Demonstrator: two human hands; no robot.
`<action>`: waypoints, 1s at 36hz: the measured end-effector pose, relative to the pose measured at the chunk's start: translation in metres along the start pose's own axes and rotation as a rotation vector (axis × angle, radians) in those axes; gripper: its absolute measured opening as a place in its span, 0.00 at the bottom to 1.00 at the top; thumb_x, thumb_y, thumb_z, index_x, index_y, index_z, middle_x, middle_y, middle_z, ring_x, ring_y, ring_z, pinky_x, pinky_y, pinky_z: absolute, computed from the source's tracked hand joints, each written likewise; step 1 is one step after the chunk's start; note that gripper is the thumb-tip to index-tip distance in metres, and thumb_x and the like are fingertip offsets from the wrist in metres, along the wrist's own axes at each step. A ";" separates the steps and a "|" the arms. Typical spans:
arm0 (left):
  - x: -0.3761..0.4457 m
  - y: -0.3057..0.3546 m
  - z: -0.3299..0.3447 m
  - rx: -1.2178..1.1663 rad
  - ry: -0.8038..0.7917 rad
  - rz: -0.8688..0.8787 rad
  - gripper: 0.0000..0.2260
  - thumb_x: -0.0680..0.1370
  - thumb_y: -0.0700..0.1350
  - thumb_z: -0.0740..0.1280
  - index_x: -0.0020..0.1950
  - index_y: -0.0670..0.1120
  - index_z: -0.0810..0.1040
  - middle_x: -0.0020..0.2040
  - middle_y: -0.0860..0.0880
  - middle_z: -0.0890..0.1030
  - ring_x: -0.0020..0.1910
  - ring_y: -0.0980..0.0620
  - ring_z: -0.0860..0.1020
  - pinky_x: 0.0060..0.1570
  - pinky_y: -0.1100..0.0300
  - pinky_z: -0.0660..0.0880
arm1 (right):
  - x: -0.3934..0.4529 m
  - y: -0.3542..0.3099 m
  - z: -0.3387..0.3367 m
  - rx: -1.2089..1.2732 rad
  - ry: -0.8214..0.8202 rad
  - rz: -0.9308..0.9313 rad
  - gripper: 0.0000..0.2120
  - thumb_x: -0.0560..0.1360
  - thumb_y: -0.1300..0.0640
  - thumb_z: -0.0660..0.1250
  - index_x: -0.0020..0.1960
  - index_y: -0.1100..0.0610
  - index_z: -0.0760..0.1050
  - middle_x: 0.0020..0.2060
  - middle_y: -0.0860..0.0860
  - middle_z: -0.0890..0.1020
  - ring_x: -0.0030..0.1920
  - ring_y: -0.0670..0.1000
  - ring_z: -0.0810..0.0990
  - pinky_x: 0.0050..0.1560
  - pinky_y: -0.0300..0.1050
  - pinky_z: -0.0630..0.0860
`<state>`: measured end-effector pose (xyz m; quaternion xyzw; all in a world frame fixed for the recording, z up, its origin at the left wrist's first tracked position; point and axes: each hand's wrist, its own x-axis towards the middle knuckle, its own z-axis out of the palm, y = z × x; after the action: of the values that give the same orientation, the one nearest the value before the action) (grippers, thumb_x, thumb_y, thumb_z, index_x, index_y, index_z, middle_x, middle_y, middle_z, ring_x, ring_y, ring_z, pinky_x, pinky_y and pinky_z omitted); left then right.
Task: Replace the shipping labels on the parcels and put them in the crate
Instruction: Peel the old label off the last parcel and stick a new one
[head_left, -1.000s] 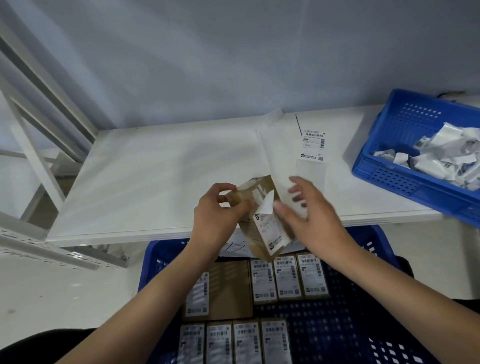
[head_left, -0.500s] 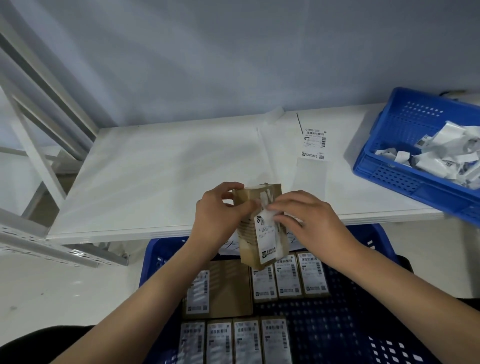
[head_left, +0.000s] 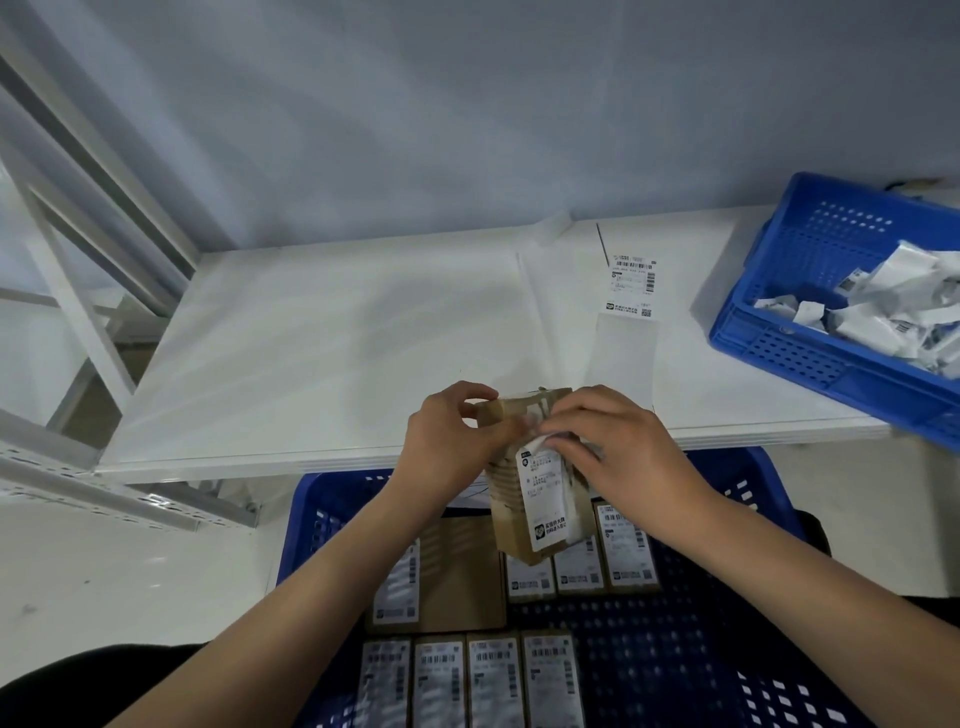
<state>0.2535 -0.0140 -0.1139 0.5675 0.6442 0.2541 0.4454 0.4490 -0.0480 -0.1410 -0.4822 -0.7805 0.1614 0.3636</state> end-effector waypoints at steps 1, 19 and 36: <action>0.000 0.000 0.000 0.011 0.003 0.001 0.23 0.71 0.59 0.78 0.62 0.52 0.80 0.56 0.52 0.82 0.50 0.53 0.83 0.48 0.55 0.83 | 0.000 0.000 0.000 -0.001 0.001 -0.002 0.08 0.74 0.62 0.75 0.52 0.56 0.85 0.48 0.47 0.82 0.51 0.46 0.79 0.51 0.47 0.80; 0.005 0.003 -0.006 -0.040 0.051 -0.015 0.18 0.75 0.54 0.76 0.60 0.48 0.81 0.52 0.50 0.82 0.50 0.52 0.82 0.46 0.56 0.83 | 0.001 -0.006 0.001 -0.024 -0.012 0.012 0.07 0.74 0.60 0.75 0.52 0.56 0.85 0.46 0.47 0.82 0.48 0.45 0.78 0.49 0.45 0.80; 0.015 0.001 -0.011 -0.092 0.090 -0.092 0.20 0.74 0.53 0.77 0.61 0.45 0.81 0.53 0.46 0.84 0.48 0.49 0.85 0.49 0.48 0.84 | 0.003 -0.013 -0.002 -0.047 -0.049 0.041 0.07 0.75 0.61 0.74 0.52 0.55 0.85 0.45 0.47 0.81 0.47 0.43 0.77 0.46 0.39 0.78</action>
<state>0.2448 0.0031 -0.1119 0.5042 0.6766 0.2877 0.4530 0.4415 -0.0515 -0.1309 -0.5025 -0.7827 0.1619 0.3296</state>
